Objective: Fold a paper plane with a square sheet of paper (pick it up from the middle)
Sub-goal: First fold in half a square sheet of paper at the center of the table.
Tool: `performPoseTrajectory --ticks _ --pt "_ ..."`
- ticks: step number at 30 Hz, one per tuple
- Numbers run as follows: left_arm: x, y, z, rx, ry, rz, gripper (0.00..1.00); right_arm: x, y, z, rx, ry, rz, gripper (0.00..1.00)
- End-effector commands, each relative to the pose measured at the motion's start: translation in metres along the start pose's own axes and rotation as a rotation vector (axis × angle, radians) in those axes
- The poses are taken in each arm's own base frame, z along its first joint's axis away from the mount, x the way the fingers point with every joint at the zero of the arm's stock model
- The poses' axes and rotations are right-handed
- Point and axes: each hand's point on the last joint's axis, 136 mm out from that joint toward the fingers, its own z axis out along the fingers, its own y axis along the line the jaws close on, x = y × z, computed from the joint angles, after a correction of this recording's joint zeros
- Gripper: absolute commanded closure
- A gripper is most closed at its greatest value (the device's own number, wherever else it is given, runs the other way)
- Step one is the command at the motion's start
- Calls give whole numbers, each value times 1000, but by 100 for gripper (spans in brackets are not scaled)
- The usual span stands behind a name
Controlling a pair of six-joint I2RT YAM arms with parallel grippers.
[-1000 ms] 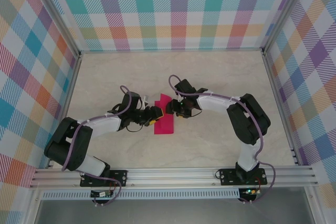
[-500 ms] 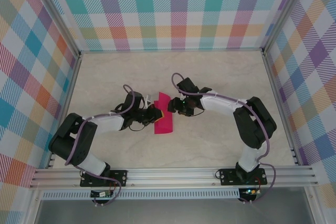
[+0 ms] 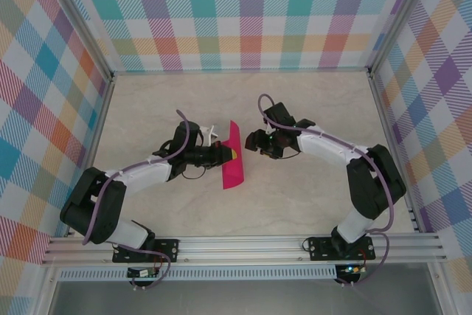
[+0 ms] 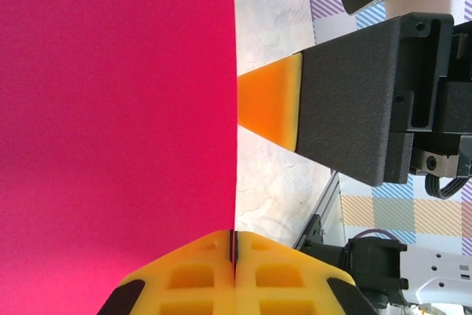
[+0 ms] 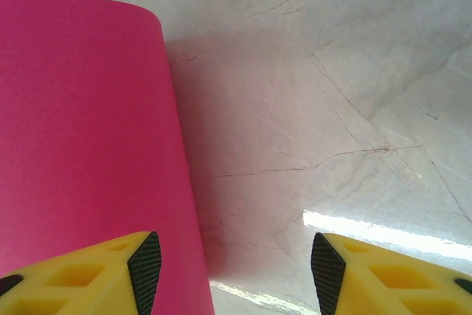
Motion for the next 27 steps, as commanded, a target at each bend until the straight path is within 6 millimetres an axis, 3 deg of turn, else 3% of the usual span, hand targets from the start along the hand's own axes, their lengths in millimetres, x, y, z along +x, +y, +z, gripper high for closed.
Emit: performPoseTrajectory --ticks 1,5,10,15,21,27 --pt "10 27 1 -110 -1 -20 100 0 9 -5 -70 3 10 41" --pt "15 70 -3 -271 -32 -98 100 6 12 5 -98 59 -20 39" --pt "15 85 -7 -341 -59 -156 100 17 27 19 -128 155 -117 27" --pt "22 108 -13 -443 -70 -208 100 21 32 41 -99 233 -144 25" --pt "14 90 -19 -435 -48 -173 100 22 45 54 -134 247 -135 25" --pt "20 109 -21 -541 29 -181 100 26 48 69 -139 288 -145 27"
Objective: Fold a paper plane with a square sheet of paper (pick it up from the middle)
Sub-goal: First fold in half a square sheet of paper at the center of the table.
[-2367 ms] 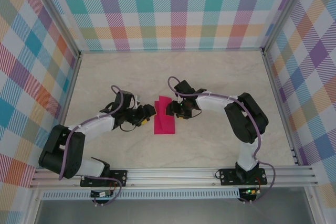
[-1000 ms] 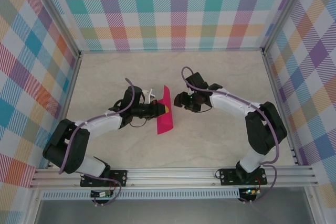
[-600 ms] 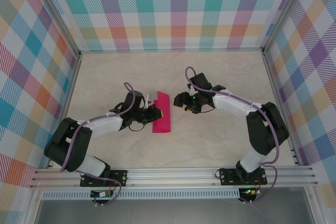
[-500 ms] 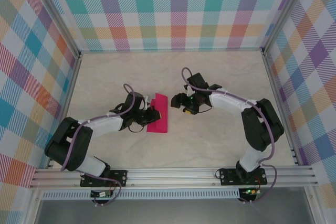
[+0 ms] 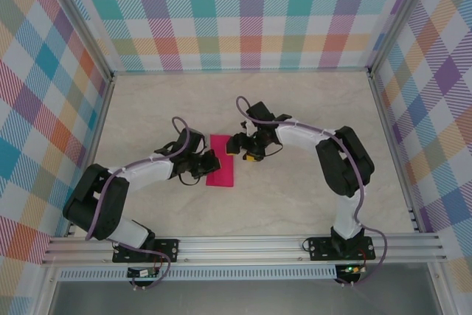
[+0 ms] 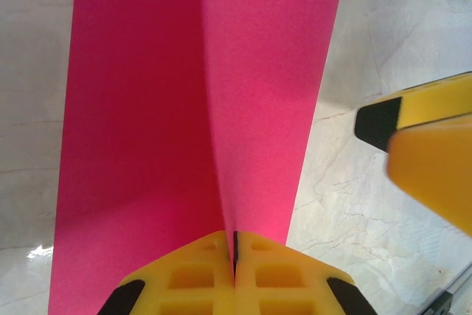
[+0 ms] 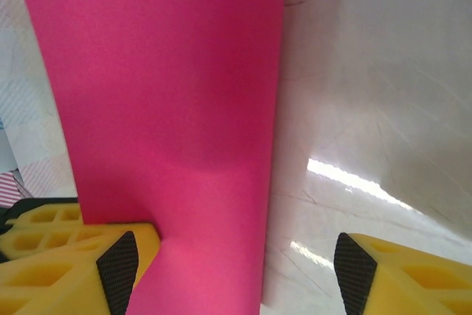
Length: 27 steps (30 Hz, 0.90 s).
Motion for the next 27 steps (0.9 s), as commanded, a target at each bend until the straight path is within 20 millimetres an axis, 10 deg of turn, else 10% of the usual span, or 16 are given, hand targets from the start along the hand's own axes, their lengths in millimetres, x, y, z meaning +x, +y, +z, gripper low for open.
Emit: performPoseTrajectory --ticks 1,27 --pt "6 20 6 -93 58 0 100 0 10 7 -27 33 -28 27" --pt "-15 34 5 -164 22 20 92 4 -4 50 145 115 -3 47"
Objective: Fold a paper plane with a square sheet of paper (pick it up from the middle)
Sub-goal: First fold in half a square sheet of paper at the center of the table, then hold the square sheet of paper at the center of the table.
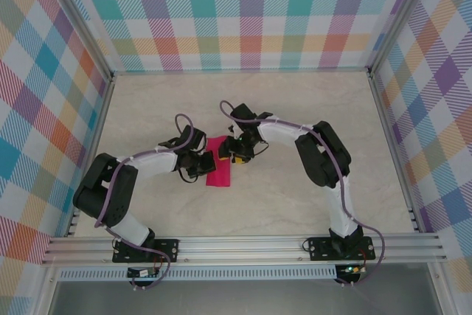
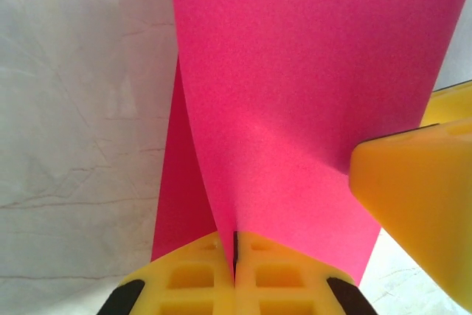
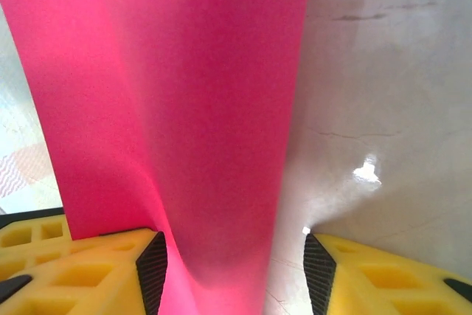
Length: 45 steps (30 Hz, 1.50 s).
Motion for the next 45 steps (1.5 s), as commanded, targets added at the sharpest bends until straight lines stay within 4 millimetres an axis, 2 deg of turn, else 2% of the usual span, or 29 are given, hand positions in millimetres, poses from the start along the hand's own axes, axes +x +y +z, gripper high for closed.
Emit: performPoseTrajectory --ticks 1,6,9,13,21,31,45 --pt "-10 0 -8 -13 -23 8 89 4 -11 9 75 26 15 48" --pt "-12 -3 -30 -25 -35 11 60 12 -32 14 207 47 55 54" --pt "-19 13 -47 -106 -81 -31 50 18 -48 21 273 66 95 57" --pt "-25 35 -63 -184 -142 -82 53 25 -61 27 338 86 117 58" --pt "-36 34 -68 -126 -199 -110 58 35 -79 33 415 114 206 58" --pt "-40 39 -55 -109 -194 -124 56 43 -93 36 472 143 256 59" --pt "-38 36 -43 -77 -165 -121 57 48 -99 36 468 155 208 60"
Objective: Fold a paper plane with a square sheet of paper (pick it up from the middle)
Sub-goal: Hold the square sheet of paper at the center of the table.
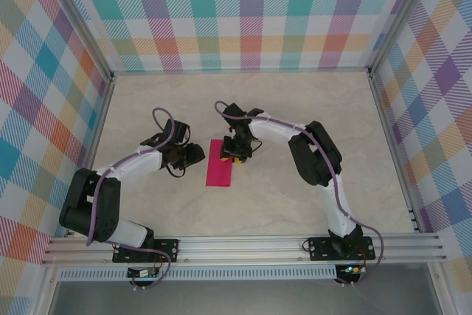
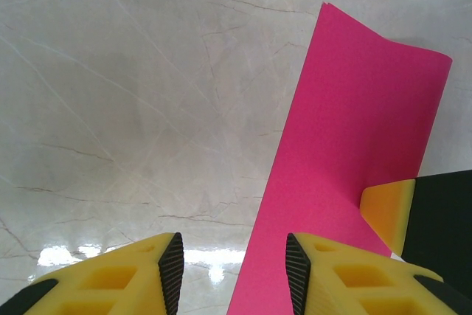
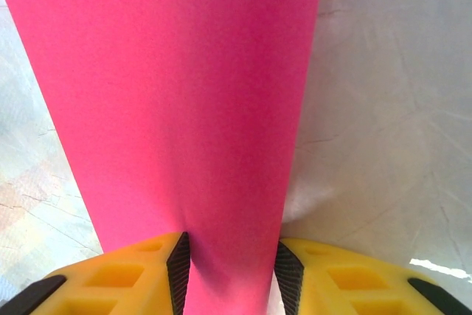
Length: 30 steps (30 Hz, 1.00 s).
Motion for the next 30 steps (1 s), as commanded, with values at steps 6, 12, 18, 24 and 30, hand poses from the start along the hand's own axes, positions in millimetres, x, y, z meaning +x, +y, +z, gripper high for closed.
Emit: performPoseTrajectory --ticks 6,12,18,24,30 --pt "2 3 4 6 12 -20 57 37 -80 45 253 141 70 64" --pt "1 3 5 5 13 -22 57 36 -81 45 257 139 73 62" --pt "1 2 6 13 16 -22 58 36 -86 46 284 144 99 61" --pt "4 -4 8 45 36 -23 61 37 -90 47 294 148 118 62" --pt "2 -9 12 73 34 -28 63 39 -93 49 284 156 142 62"
